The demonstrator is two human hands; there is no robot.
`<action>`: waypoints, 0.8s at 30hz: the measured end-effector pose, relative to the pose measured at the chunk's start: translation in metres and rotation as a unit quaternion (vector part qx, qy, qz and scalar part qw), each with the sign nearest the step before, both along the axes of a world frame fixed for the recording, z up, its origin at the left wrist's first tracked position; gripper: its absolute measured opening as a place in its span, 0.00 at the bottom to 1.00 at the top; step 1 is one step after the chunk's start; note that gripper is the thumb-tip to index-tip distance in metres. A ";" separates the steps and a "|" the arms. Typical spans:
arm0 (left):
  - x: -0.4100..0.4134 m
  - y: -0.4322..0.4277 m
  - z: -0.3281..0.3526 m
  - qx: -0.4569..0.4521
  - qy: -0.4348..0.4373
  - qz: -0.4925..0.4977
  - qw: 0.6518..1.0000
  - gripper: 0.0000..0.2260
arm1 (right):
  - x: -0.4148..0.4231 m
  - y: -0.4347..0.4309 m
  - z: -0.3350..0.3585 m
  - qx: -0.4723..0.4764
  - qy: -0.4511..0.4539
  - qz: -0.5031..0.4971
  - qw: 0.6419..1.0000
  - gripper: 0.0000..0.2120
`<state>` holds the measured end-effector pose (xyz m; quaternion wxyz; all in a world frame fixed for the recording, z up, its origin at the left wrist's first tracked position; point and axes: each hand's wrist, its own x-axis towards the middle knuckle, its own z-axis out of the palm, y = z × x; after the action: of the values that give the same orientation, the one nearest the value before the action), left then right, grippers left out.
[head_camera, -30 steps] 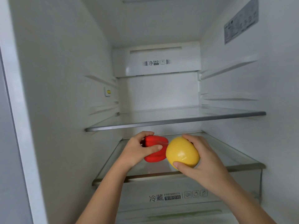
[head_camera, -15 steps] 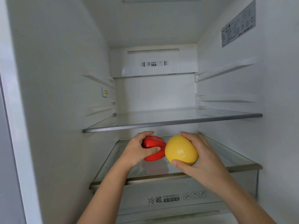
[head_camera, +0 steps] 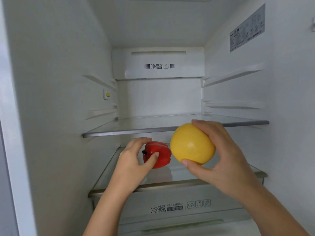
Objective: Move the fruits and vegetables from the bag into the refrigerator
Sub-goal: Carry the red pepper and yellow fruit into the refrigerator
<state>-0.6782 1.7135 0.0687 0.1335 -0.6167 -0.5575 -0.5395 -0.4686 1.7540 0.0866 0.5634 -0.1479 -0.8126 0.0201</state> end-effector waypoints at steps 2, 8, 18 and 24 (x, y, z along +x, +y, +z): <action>0.006 -0.013 0.001 0.014 0.029 -0.006 0.999 0.12 | 0.003 -0.002 0.010 0.019 0.002 -0.002 1.000 0.33; 0.020 -0.042 0.009 0.076 0.121 -0.013 0.990 0.09 | 0.002 0.009 0.047 0.041 -0.022 -0.023 0.999 0.34; 0.017 -0.044 0.032 0.108 0.219 0.102 0.964 0.14 | -0.022 0.069 0.102 -0.024 -0.157 -0.030 0.987 0.34; 0.005 -0.032 0.038 0.083 0.229 0.169 0.955 0.17 | -0.042 0.093 0.108 -0.064 -0.217 -0.001 0.974 0.32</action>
<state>-0.6732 1.6817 0.1066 0.3973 -0.6074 -0.5611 -0.3980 -0.5110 1.8471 0.1946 0.3627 -0.1848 -0.9126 0.0388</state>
